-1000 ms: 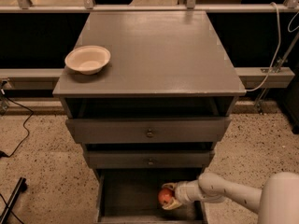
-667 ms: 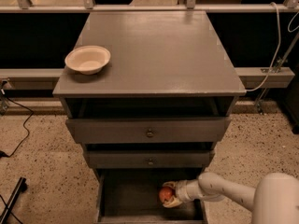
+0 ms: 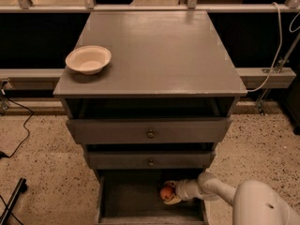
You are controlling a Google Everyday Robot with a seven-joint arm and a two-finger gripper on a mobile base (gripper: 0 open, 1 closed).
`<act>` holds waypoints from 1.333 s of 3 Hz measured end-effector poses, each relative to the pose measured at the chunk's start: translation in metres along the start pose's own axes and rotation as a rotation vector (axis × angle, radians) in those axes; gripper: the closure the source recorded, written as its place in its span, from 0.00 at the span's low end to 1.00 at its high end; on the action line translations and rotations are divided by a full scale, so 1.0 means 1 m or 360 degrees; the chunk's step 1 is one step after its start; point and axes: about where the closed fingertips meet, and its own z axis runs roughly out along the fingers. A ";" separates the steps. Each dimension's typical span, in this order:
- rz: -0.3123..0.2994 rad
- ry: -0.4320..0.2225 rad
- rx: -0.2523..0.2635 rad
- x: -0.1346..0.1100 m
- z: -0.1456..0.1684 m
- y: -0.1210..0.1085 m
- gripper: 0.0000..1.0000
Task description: Place apple into bottom drawer
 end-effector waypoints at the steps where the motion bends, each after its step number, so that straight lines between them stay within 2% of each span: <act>1: 0.0000 0.0007 0.0030 0.006 0.000 -0.011 0.85; 3: -0.0001 -0.0003 0.0016 0.004 0.002 -0.007 0.38; 4: -0.0001 -0.0046 -0.0011 -0.010 -0.011 0.001 0.15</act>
Offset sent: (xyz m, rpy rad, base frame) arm 0.0125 -0.0068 -0.0030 -0.0047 -0.0149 -0.0173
